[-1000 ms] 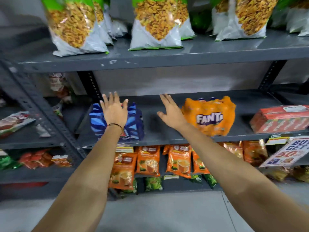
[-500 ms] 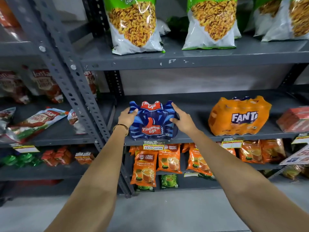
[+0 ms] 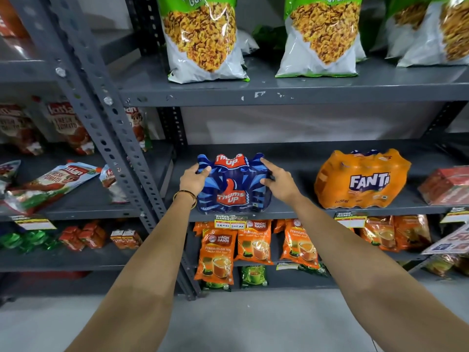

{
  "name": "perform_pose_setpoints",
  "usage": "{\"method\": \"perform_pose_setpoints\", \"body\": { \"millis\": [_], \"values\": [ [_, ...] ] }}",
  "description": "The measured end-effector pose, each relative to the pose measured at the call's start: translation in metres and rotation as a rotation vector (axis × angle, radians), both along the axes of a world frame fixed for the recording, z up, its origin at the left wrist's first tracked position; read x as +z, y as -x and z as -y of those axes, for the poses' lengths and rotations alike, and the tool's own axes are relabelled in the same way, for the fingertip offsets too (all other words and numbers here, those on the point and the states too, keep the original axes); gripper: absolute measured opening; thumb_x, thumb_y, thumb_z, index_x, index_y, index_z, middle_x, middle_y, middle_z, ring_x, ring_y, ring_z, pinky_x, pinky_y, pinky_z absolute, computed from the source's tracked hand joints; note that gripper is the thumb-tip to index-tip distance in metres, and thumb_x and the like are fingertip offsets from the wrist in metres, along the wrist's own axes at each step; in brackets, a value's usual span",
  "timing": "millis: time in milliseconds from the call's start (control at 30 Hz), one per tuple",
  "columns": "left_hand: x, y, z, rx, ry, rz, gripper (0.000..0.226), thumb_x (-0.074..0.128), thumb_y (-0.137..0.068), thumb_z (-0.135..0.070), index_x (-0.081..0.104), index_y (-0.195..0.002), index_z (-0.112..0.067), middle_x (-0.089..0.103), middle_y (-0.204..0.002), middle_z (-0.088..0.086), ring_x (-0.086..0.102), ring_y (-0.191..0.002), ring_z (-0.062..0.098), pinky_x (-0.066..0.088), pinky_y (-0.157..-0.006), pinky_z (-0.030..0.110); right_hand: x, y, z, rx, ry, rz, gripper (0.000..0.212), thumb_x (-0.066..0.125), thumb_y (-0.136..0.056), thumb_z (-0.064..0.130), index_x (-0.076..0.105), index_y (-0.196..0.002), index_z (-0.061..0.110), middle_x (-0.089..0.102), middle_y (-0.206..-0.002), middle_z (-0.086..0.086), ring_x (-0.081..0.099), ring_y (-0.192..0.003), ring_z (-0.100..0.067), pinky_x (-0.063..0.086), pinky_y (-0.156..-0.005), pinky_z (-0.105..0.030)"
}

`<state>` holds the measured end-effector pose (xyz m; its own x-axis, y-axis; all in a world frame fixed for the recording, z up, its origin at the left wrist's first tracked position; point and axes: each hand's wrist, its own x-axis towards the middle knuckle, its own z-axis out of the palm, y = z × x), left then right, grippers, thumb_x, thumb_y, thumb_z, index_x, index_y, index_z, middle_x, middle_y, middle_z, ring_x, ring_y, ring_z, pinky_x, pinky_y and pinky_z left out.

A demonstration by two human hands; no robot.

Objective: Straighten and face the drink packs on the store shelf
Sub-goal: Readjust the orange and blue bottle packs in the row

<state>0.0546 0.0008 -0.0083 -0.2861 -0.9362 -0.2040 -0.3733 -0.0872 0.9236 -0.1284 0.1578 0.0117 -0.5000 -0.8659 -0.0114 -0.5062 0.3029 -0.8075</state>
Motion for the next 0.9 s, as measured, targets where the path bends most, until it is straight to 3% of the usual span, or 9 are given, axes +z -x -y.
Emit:
{"method": "perform_pose_setpoints", "body": {
  "millis": [267, 900],
  "values": [
    [0.003, 0.002, 0.003, -0.006, -0.020, 0.005, 0.057, 0.052, -0.094, -0.037, 0.035, -0.146, -0.020, 0.054, -0.139, 0.015, 0.058, -0.119, 0.034, 0.049, -0.100, 0.050, -0.003, -0.008, 0.001, -0.044, -0.021, -0.005, 0.058, 0.052, -0.096, 0.015, 0.030, -0.149, 0.026, 0.049, -0.141, -0.010, 0.053, -0.127, -0.025, 0.051, -0.097, -0.045],
    [0.010, 0.005, -0.007, 0.024, 0.030, 0.044, 0.051, 0.048, -0.096, -0.034, 0.039, -0.143, -0.016, 0.054, -0.138, 0.016, 0.058, -0.119, 0.036, 0.049, -0.101, 0.051, 0.002, -0.008, 0.002, -0.015, -0.072, -0.043, 0.059, 0.047, -0.099, 0.014, 0.025, -0.151, 0.027, 0.048, -0.142, -0.012, 0.052, -0.127, -0.026, 0.049, -0.099, -0.044]
  ]
}}
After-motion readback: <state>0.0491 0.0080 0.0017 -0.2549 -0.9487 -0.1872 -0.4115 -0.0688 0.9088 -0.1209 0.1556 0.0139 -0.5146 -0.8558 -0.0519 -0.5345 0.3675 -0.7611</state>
